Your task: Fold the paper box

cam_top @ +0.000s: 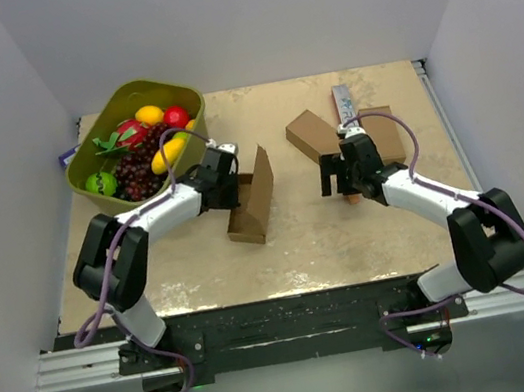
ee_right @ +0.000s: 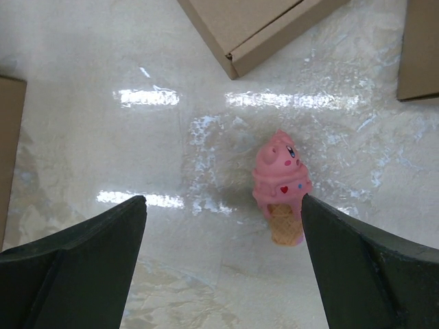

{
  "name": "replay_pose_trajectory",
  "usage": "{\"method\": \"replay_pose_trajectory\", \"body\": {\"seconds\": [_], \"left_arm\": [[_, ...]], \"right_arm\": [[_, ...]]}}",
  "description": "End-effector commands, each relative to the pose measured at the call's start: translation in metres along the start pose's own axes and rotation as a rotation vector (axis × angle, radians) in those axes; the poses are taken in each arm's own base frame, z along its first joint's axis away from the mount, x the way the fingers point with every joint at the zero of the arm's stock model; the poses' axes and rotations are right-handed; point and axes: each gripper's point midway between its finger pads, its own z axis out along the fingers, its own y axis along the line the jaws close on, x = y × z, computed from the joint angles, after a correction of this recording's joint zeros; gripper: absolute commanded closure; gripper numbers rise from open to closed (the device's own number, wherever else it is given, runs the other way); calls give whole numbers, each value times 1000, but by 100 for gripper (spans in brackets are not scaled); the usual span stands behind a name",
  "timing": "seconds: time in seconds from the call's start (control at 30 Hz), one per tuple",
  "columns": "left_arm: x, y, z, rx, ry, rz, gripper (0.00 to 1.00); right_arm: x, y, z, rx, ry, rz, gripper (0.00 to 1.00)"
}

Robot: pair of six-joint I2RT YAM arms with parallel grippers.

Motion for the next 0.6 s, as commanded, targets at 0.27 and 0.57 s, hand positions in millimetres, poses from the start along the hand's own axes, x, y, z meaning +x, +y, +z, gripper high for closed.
{"method": "replay_pose_trajectory", "body": {"seconds": [0.27,0.57], "left_arm": [[6,-23,-73,232,-162,-145,45],[28,25,-111,60,-253,-170,23]], "right_arm": [[-27,4,-9,-5,-70,3,3],[-28,10,-19,-46,-83,17,3]]}}
